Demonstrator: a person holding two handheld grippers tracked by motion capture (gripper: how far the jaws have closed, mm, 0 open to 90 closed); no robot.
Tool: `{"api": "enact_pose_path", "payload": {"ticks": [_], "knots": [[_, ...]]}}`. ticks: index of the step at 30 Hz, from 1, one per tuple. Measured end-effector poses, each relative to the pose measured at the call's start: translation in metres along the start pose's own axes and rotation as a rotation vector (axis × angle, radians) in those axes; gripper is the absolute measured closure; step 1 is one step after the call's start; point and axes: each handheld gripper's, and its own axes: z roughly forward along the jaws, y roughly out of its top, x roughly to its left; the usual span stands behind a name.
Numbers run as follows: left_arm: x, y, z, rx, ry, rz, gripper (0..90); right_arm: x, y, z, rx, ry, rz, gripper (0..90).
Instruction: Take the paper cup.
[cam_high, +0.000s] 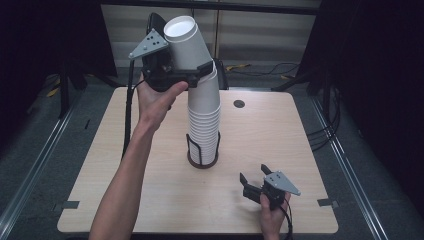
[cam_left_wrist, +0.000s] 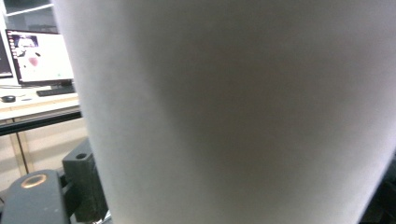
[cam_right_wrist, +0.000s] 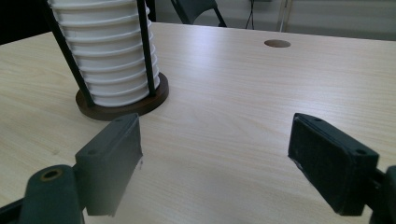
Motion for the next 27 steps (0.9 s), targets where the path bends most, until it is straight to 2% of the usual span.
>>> {"api": "enact_pose_path", "payload": {"ticks": [3,6,15,22,27], "knots": [[0.002,0.001,-0.003,-0.014,0.003,-0.016,11.5,0.0,0.0,0.0,-0.001,-0.002,0.0,16.7],[0.003,0.002,-0.006,-0.013,0.022,-0.001,11.5,0.0,0.0,0.0,0.002,0.0,-0.001,16.7],[0.008,-0.002,-0.017,-0.005,0.021,-0.031,11.6,0.0,0.0,0.0,0.001,-0.002,-0.002,16.7],[0.012,0.0,-0.032,-0.017,0.04,-0.041,11.6,0.0,0.0,0.0,0.0,-0.004,-0.001,16.7],[0.016,-0.007,-0.044,-0.018,0.039,-0.06,11.6,0.0,0.0,0.0,0.0,-0.005,-0.002,16.7]]}}
